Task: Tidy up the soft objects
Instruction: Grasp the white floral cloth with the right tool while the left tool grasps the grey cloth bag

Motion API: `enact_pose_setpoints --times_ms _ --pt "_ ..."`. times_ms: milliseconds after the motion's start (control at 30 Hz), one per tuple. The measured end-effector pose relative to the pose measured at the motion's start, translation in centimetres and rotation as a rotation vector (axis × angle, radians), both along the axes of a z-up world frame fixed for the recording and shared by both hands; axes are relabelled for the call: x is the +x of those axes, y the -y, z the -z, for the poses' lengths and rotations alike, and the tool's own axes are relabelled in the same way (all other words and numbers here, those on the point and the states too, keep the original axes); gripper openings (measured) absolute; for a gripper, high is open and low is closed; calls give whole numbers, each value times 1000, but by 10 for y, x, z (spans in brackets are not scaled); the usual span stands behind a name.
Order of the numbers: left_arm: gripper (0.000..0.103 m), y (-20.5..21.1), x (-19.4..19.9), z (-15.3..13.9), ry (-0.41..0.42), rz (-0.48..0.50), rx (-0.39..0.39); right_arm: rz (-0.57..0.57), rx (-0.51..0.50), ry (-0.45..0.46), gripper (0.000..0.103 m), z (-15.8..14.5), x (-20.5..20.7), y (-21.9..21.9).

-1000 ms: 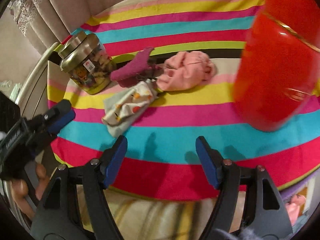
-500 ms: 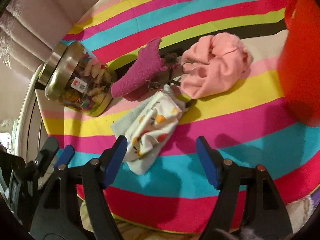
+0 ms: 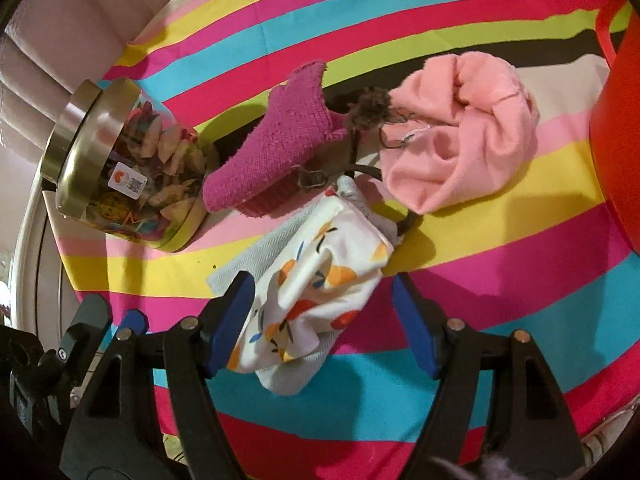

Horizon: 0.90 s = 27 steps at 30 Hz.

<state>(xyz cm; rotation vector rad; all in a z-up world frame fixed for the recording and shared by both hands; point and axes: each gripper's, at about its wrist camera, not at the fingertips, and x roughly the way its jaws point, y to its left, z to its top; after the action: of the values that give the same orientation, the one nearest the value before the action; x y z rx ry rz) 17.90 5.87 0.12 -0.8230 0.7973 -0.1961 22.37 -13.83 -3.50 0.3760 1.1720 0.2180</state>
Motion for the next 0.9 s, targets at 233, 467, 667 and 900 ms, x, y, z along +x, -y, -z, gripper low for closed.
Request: enact_pose_setpoints --times_ms 233,467,667,900 --pt "50 9 6 10 -21 22 19 -30 -21 50 49 -3 2 -7" --pt "50 17 13 22 -46 55 18 -65 8 74 29 -2 -1 3" --pt "50 19 15 32 -75 53 24 -56 9 110 25 -11 -4 21" --pt "68 29 21 36 -88 54 90 -30 12 137 24 -27 -20 58"
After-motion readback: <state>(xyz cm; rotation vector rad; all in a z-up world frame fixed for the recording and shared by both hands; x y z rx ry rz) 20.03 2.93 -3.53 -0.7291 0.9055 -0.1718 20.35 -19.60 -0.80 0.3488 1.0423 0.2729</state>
